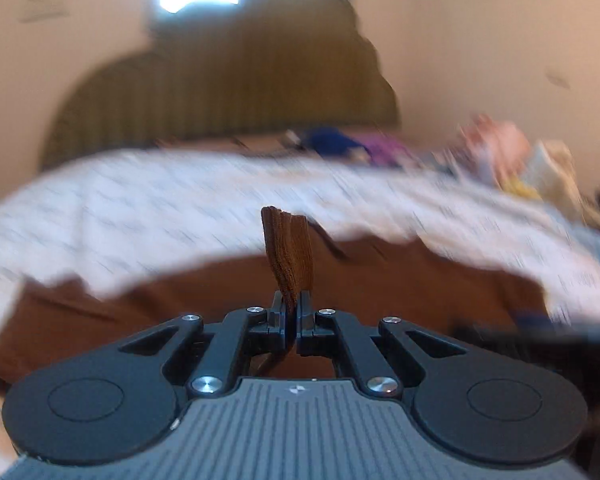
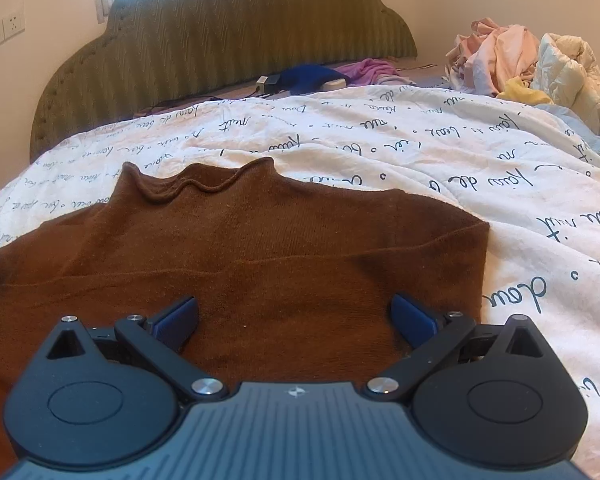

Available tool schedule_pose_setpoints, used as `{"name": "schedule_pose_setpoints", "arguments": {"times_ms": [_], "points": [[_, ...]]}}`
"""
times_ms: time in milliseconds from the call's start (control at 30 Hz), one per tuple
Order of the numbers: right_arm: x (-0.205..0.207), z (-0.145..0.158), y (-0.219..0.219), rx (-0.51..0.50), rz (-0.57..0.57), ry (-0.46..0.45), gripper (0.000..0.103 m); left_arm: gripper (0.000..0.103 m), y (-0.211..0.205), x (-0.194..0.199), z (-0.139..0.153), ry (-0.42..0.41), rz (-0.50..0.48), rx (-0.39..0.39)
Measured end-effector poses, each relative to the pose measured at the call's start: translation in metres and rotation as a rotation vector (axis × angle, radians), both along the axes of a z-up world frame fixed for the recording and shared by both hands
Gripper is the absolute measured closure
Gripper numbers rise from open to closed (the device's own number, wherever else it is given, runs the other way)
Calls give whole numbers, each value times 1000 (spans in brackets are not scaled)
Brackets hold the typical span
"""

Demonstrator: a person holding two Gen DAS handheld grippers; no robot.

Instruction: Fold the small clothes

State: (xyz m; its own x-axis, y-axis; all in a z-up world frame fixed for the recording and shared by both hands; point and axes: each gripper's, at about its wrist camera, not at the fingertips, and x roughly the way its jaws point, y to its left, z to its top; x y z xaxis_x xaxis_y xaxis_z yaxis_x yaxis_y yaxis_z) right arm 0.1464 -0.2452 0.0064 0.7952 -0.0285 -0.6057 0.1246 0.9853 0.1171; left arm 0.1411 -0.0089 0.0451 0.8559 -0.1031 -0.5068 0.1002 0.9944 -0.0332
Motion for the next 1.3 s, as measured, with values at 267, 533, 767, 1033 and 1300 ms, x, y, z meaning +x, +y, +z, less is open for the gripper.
{"name": "schedule_pose_setpoints", "arguments": {"times_ms": [267, 533, 767, 1033, 1300], "points": [[-2, 0, -4, 38, 2, -14, 0, 25, 1, -11, -24, 29, -81, 36], [-4, 15, -7, 92, 15, -2, 0, 14, 63, -74, -20, 26, 50, -104], [15, 30, 1, 591, 218, 176, 0, 7, 92, -80, -29, 94, 142, -242], [40, 17, 33, 653, 270, 324, 8, 3, 93, -78, -32, 81, 137, -265], [45, 10, 48, 658, 302, 368, 51, 2, 93, -79, -33, 76, 136, -272]]}}
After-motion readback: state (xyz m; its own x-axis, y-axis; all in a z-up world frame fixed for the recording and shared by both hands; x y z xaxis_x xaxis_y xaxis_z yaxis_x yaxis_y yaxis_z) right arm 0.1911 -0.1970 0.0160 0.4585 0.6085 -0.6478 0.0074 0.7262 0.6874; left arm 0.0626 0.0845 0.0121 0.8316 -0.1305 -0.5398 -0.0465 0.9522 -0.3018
